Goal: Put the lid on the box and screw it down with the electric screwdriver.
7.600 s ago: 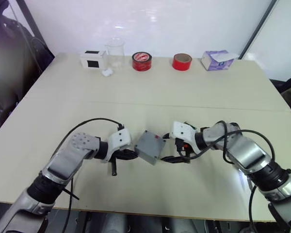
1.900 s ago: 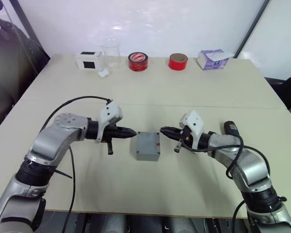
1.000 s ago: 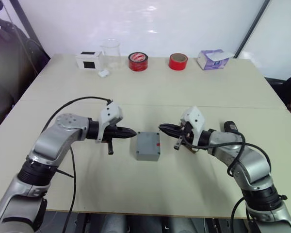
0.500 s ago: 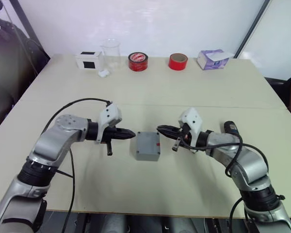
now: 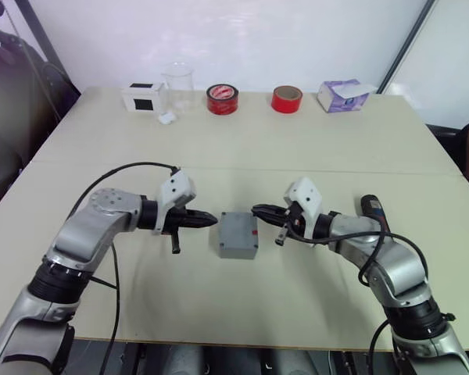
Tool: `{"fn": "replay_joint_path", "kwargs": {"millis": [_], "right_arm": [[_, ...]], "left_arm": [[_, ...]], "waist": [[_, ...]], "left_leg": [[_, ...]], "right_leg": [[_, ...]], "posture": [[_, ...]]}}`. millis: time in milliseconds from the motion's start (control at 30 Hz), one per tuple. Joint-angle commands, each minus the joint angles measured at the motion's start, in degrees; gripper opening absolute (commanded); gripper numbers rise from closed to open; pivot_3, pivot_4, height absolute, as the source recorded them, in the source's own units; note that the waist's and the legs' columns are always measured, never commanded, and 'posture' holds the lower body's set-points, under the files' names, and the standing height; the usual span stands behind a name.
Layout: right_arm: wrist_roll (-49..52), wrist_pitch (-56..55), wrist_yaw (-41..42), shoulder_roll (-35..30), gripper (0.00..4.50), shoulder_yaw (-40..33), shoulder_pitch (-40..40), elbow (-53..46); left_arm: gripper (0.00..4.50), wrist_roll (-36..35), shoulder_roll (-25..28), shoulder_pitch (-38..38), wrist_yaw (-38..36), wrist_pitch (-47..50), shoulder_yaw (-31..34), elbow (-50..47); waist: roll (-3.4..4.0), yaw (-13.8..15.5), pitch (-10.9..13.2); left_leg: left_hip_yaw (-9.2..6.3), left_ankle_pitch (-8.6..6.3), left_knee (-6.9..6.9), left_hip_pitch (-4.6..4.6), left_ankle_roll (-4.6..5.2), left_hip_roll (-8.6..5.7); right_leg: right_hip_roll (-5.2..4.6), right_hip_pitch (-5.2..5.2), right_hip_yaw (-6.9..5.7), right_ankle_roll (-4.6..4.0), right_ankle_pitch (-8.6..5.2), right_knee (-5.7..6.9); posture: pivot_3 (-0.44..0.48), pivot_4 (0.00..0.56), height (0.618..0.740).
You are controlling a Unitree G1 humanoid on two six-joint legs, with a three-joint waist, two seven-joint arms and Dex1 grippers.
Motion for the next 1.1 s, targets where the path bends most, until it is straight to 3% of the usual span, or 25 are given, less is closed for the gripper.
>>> {"fn": "replay_joint_path", "kwargs": {"millis": [33,1100], "right_arm": [[0.4,-0.7,0.1,-0.2,0.1,-1.5,-0.6,-0.3],[2.6,1.6,0.8,-0.8,0.1,-2.3,-0.4,-2.0]], "left_arm": [[0.0,0.2,0.4,-0.7,0.1,-0.7,0.6,-1.6],[0.0,0.1,0.0,-1.7,0.4,-0.1,0.2,-1.7]], "waist": [[0.0,0.0,0.0],[0.0,0.0,0.0]], "left_leg": [[0.0,0.0,0.0,0.0,0.0,0.0],[0.0,0.0,0.0,0.0,0.0,0.0]], "right_leg": [[0.0,0.0,0.0,0.0,0.0,0.0],[0.0,0.0,0.0,-0.01,-0.01,0.0]], "posture": [[0.0,0.15,0.74],[0.0,0.15,0.74]]}}
